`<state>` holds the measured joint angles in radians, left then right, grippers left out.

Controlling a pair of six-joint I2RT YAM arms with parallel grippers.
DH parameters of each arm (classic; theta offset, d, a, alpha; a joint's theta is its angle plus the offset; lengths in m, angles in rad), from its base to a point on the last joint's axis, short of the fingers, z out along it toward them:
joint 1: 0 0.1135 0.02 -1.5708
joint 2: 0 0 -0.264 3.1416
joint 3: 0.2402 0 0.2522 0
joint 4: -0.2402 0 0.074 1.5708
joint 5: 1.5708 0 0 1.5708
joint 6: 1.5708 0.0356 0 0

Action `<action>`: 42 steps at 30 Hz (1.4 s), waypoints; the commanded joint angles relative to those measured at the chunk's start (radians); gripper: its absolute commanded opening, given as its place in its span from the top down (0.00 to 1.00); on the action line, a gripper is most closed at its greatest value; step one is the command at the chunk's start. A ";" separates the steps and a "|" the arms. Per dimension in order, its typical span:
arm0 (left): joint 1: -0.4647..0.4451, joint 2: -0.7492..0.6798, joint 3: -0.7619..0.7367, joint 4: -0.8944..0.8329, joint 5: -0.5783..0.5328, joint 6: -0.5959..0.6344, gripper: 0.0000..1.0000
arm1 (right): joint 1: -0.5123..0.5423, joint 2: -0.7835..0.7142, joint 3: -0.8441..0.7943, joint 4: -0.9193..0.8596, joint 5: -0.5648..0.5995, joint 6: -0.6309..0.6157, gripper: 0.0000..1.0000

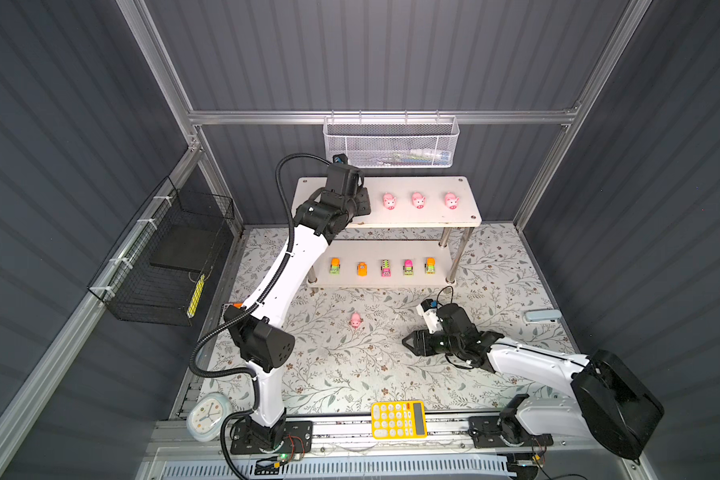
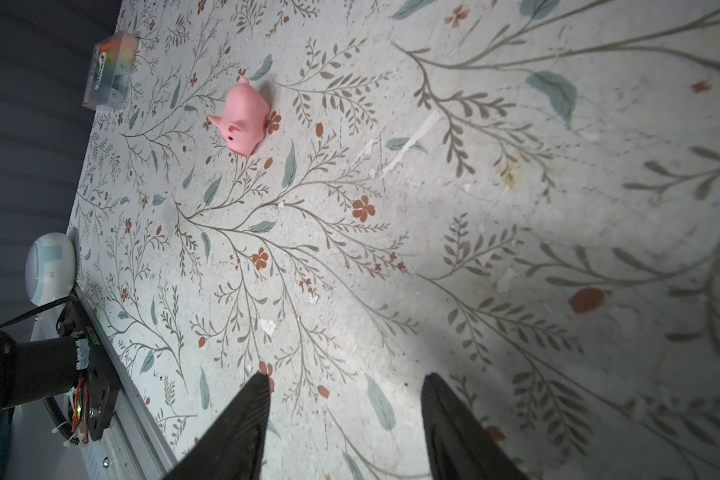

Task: Place and organize the plastic toys onto the shelf
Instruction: 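Lower the held pig onto the top shelf beside the row of pigs, then open the left gripper and draw it back down toward the table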

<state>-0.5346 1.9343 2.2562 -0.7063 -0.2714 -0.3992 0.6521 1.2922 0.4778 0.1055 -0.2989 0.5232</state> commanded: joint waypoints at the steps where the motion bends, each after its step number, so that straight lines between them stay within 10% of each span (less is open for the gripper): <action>1: 0.006 0.013 0.025 -0.004 0.015 0.011 0.66 | -0.004 0.016 -0.012 0.011 0.008 0.005 0.40; 42: 0.016 -0.080 -0.023 0.048 0.004 -0.021 0.38 | -0.004 0.036 -0.004 0.023 0.004 0.002 0.40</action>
<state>-0.5285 1.9087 2.2353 -0.6880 -0.2607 -0.4294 0.6521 1.3197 0.4770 0.1196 -0.2985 0.5236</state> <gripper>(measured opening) 0.611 0.604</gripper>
